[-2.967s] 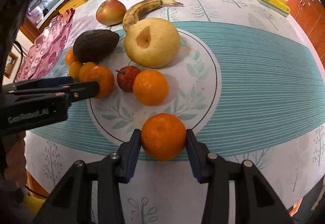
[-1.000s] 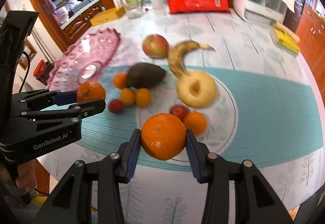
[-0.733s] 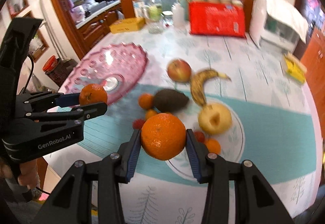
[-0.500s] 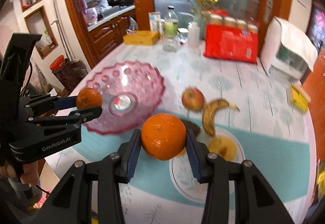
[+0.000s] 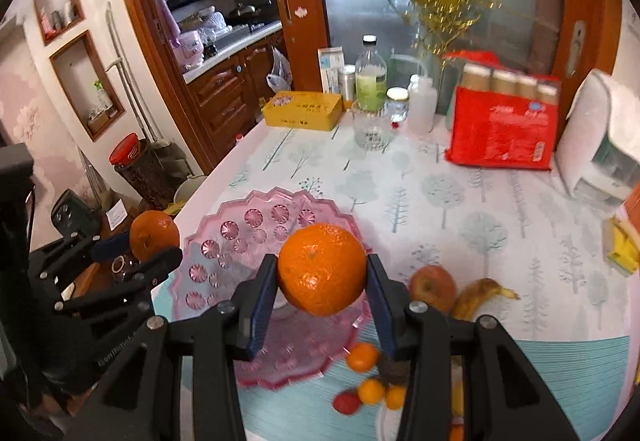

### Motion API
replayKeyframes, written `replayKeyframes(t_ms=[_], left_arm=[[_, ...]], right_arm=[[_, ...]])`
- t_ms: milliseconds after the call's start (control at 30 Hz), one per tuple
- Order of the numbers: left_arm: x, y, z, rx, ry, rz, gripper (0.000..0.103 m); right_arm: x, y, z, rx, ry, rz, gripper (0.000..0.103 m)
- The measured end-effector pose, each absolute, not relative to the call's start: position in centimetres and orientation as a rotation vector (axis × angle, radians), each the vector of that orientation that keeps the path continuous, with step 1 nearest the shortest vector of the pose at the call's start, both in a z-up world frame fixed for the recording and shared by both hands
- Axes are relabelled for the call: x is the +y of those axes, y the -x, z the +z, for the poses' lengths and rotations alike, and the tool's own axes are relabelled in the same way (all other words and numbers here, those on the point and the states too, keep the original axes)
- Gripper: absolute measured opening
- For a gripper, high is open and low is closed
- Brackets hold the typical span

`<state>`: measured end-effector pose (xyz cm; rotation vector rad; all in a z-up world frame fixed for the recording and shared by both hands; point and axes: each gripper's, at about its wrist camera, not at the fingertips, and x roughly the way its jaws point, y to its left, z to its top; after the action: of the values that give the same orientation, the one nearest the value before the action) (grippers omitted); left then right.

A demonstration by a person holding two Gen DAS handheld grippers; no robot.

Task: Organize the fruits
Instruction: 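Carry both held oranges over the pink glass bowl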

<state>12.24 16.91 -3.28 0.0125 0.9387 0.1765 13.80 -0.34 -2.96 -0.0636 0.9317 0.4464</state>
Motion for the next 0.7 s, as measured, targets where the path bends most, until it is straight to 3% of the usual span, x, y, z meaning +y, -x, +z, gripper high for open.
replayKeyframes(t_ms=[500,700], left_arm=[[18.2,-17.5,-15.1,1.171,0.037,0.224,0.042],[18.2,-18.0,-17.9,1.222,0.023,0.227,0.043]], right_arm=[[2.2,-16.9,-15.3,1.219,0.021,0.413,0.044],[2.8,-17.3,-17.8,1.264,0.049,0.414,0.044]])
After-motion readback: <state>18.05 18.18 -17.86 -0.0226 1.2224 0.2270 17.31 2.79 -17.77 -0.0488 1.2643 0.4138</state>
